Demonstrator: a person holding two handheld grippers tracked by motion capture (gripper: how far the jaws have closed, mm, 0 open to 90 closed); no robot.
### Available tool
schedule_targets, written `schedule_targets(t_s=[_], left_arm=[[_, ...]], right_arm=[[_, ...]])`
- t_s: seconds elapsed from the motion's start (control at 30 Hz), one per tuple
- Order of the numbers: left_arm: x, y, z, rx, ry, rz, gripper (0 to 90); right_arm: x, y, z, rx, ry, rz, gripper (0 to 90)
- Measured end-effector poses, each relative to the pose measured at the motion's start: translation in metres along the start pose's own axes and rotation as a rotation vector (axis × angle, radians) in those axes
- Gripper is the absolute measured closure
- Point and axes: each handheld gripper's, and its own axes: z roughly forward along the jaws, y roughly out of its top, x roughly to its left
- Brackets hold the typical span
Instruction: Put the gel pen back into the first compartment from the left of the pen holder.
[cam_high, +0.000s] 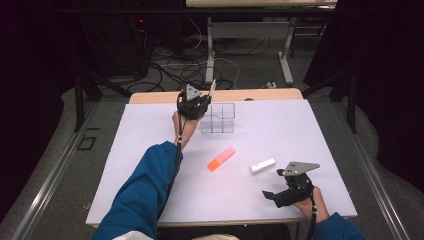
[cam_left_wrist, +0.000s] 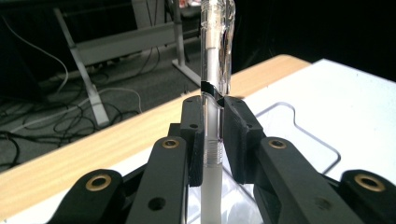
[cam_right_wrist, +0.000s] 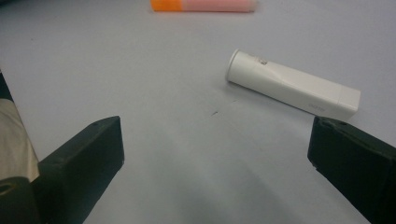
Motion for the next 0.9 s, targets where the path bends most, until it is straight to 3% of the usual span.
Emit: schedule_targets(t_s=[0.13,0.63,0.77,0.9], left_arm=[[0.000,-0.007,0.000,0.045,-0.007,0.021,78.6],[-0.002,-0.015,0.003,0.161,-0.013,0.009,77.6],[-0.003,-0.011,-0.003,0.169,-0.005,-0.001,59.8],[-0.006,-0.010,-0.015,0.177,-0.014,0.018,43.8]], right_arm=[[0.001,0.000,0.000,0.008,0.000,0.011,3.2],[0.001,0.000,0.000,0.010,-0.004,0.012,3.2],[0.001,0.000,0.000,0.011,-0.003,0.012,3.2],[0.001,0.000,0.000,0.010,-0.004,0.015,3.3]])
